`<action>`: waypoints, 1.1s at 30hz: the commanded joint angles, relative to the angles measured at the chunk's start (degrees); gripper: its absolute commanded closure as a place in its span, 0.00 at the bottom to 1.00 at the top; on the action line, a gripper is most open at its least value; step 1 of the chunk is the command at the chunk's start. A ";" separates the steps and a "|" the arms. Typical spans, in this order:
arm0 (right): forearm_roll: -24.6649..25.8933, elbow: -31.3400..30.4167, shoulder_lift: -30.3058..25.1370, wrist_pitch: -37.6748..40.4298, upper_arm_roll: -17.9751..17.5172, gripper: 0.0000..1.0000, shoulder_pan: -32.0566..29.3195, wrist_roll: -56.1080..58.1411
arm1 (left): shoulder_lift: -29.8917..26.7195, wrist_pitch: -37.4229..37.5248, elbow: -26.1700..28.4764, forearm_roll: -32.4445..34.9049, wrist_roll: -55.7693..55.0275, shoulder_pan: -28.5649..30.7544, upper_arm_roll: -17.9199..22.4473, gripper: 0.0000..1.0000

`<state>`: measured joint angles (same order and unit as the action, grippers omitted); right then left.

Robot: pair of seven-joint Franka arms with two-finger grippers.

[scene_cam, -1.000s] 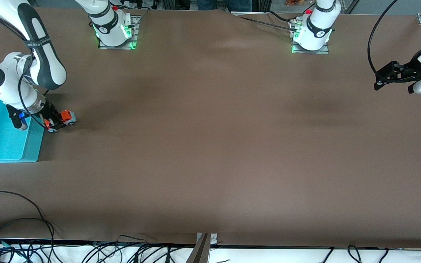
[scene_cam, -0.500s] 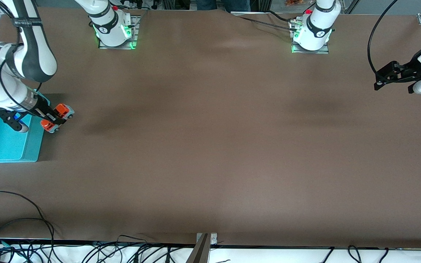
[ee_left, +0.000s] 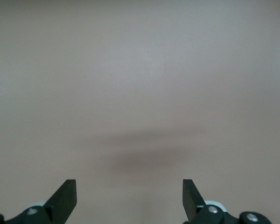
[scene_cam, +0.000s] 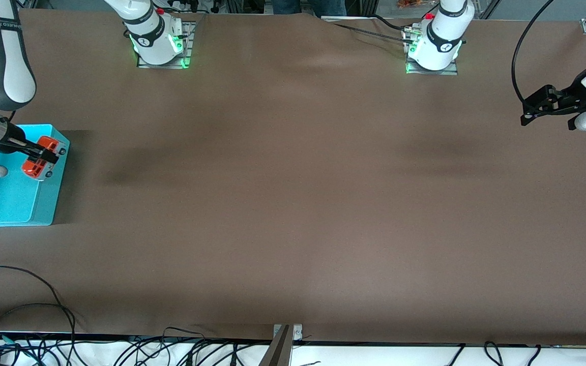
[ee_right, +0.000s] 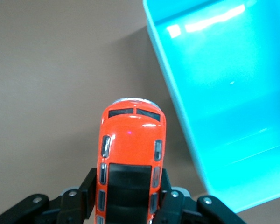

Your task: Wind up bus and store in blue box

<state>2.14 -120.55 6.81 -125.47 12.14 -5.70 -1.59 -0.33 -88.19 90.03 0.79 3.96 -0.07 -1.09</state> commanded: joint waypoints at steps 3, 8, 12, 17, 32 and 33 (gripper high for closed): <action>5.41 3.04 2.50 2.86 0.61 1.00 -0.18 4.14 | 0.86 1.00 -1.97 -0.79 -0.44 0.25 -0.23 0.00; 9.36 6.82 4.53 7.95 0.61 1.00 -0.97 6.33 | 0.86 1.00 -1.97 -0.79 -0.44 0.16 -0.23 0.00; 9.99 7.17 5.40 7.70 0.69 1.00 -4.48 11.95 | 0.86 1.00 -1.97 -0.79 -0.44 0.16 -0.23 0.00; 9.99 7.26 6.72 6.21 1.57 1.00 -5.98 14.60 | 0.86 1.00 -1.97 -0.79 -0.44 0.16 -0.23 0.00; 8.85 14.55 17.26 0.40 1.57 1.00 -14.68 28.48 | 0.86 1.00 -1.97 -0.79 -0.44 0.07 -0.23 0.00; 8.76 15.34 18.14 0.40 1.49 1.00 -15.21 29.18 | 0.86 1.00 -1.97 -0.79 -0.44 0.07 -0.23 0.00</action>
<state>10.95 -111.20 19.86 -125.41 14.38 -18.22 23.17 -0.33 -88.19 90.03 0.79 3.96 -0.12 -1.13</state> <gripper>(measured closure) 0.458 0.000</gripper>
